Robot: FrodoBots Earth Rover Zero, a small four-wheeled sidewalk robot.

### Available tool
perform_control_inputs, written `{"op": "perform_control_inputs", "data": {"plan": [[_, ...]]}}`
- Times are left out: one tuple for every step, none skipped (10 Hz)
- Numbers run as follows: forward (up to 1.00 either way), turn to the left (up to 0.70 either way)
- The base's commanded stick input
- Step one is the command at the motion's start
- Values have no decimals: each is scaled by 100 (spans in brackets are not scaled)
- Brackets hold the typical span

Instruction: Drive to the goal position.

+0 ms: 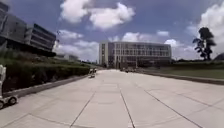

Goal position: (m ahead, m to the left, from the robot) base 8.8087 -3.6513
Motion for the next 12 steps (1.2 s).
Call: {"op": "perform_control_inputs", "data": {"plan": [[50, 0], [50, 0], [50, 0], [50, 0], [50, 0], [50, 0], [50, 0], [50, 0], [50, 0], [50, 0], [50, 0], [50, 0]]}}
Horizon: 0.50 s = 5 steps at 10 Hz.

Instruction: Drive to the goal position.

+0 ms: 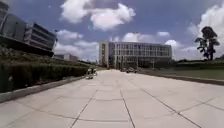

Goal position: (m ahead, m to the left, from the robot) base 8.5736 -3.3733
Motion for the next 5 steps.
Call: {"op": "perform_control_inputs", "data": {"plan": [[50, 0], [50, 0], [50, 0], [50, 0], [50, 0]]}}
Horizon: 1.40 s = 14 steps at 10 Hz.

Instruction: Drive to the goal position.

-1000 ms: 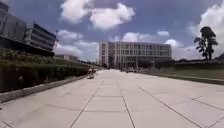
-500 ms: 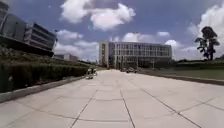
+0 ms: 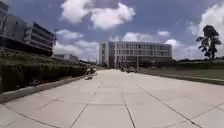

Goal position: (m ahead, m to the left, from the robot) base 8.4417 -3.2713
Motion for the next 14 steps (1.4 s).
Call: {"op": "perform_control_inputs", "data": {"plan": [[50, 0], [50, 0], [50, 0], [50, 0], [50, 0], [50, 0], [50, 0], [50, 0], [50, 0], [50, 0], [50, 0], [50, 0], [50, 0], [50, 0]]}}
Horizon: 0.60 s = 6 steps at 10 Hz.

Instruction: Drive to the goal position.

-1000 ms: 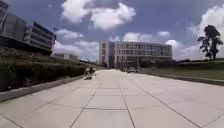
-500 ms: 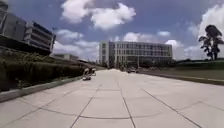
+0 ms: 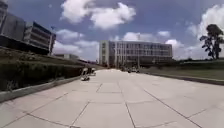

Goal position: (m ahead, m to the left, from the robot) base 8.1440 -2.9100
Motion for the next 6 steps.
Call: {"op": "perform_control_inputs", "data": {"plan": [[50, 0], [50, 0], [50, 0], [50, 0], [50, 0], [50, 0]]}}
